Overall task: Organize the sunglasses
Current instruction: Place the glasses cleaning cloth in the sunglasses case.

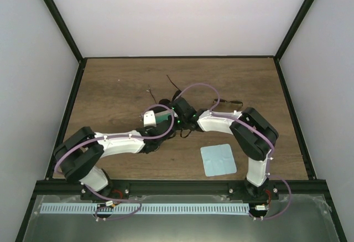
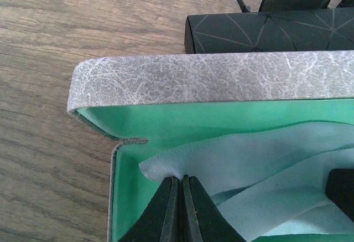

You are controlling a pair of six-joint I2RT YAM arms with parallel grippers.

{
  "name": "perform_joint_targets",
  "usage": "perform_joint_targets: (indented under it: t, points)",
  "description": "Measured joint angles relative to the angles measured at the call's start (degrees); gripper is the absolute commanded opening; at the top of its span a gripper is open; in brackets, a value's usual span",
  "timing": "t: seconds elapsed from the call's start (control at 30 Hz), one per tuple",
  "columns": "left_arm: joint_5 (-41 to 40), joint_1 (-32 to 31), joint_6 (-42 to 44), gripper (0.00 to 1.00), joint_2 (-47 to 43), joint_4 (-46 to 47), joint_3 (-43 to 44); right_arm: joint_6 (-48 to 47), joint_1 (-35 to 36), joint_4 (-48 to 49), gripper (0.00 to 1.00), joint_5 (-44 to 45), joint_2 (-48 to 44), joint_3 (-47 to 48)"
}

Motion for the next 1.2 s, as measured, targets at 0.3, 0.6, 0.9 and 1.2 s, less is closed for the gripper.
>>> perform_joint_targets:
  t: [0.3, 0.6, 0.9, 1.2]
  points:
    - [-0.3, 1.0, 0.0, 0.05, 0.8, 1.4, -1.2, -0.2, 0.0, 0.0, 0.01, -0.5, 0.6, 1.3]
    - [0.3, 2.9, 0.2, 0.06, 0.8, 2.9, -2.2, -0.2, 0.0, 0.0, 0.01, -1.3, 2.6, 2.9]
    - [1.4, 4.0, 0.5, 0.06, 1.1, 4.4, -2.7, -0.4, 0.3, 0.0, 0.01, -1.4, 2.9, 2.9]
    - [2.0, 4.0, 0.5, 0.07, 1.6, 4.7, -3.3, -0.6, 0.3, 0.0, 0.01, -1.4, 3.1, 2.9]
